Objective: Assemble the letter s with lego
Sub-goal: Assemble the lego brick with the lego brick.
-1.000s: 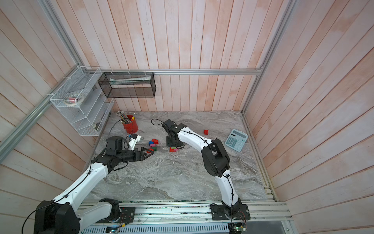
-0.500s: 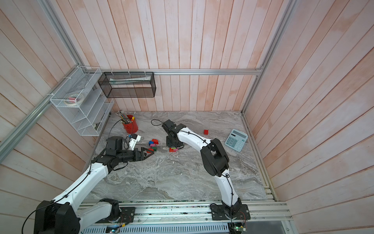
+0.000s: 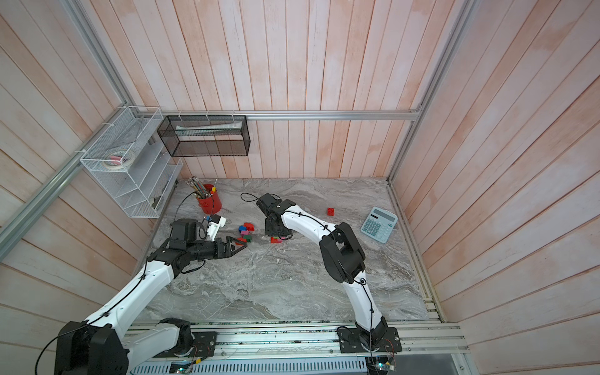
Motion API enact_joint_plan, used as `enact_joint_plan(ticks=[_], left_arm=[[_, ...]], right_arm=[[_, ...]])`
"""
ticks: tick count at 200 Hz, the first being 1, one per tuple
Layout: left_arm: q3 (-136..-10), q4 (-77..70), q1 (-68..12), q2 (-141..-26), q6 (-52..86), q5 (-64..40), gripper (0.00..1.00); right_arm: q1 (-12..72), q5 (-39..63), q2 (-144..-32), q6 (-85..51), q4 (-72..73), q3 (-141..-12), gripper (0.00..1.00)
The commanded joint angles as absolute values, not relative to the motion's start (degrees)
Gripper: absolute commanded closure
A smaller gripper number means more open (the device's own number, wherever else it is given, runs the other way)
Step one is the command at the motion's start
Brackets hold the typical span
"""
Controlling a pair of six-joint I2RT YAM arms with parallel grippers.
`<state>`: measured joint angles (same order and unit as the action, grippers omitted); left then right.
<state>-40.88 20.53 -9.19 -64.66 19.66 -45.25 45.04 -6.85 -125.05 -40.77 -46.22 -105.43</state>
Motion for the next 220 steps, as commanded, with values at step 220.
enact_joint_plan(ticks=[220], left_arm=[[-40.6,20.4,-8.9,-65.7,17.6,-47.2,0.00]], right_arm=[[42.6,-9.5,-123.4,-38.3,-52.4,-112.8,0.47]])
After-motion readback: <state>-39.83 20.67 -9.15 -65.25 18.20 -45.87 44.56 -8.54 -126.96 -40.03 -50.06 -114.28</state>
